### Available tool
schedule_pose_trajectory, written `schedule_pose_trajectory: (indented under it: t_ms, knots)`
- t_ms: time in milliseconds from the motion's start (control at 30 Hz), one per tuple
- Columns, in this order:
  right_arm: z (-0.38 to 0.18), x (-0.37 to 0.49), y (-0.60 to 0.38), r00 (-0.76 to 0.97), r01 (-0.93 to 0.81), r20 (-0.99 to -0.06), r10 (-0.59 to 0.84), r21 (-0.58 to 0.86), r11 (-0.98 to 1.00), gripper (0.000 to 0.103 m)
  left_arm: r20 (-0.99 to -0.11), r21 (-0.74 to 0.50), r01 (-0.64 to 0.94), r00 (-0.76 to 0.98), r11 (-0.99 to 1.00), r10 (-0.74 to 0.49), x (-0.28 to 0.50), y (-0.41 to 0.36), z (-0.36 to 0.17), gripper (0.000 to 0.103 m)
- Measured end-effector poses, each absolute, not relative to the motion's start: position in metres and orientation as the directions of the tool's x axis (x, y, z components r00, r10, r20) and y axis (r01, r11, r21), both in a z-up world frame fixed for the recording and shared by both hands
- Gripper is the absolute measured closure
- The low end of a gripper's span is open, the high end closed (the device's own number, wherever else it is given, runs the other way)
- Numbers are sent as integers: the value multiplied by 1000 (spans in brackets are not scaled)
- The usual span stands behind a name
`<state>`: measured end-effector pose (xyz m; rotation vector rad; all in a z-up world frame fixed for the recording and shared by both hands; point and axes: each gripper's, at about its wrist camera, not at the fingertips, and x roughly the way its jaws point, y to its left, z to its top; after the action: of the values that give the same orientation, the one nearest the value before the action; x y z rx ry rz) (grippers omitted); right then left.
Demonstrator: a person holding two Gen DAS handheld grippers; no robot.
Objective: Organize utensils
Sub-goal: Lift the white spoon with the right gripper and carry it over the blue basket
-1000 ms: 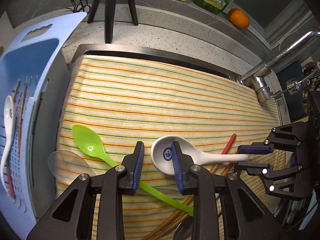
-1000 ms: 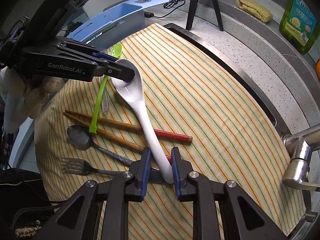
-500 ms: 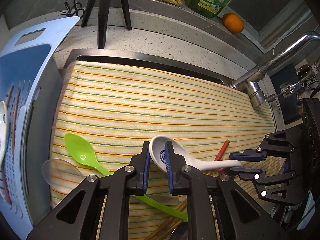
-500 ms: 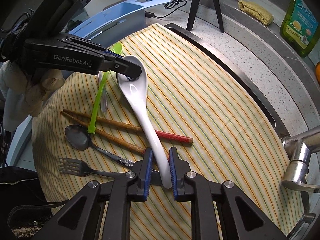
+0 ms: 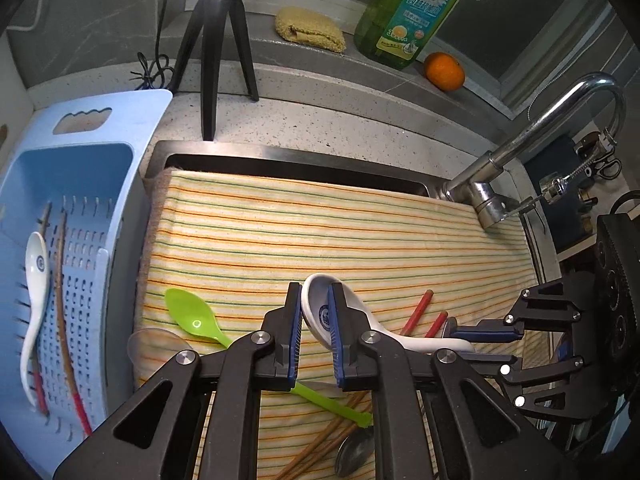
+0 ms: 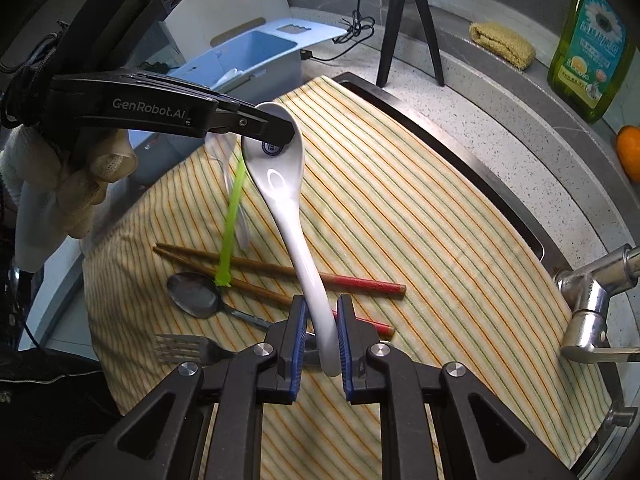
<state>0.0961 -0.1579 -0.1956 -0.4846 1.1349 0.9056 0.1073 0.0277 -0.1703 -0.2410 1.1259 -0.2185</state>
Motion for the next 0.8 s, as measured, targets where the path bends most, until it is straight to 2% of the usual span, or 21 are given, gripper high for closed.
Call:
schedule_pose_trajectory:
  t_ms: [467,800]
  knots:
    - [-175,76,-94,137,-807,-900,415,142,574,90,-857,-245,61,454,968,-245,88,84,-135,92]
    - [-174,65,-35,103,-798,-898,428,182,574,92,-859,-233,49,459,971,-229,80,133,-130,92]
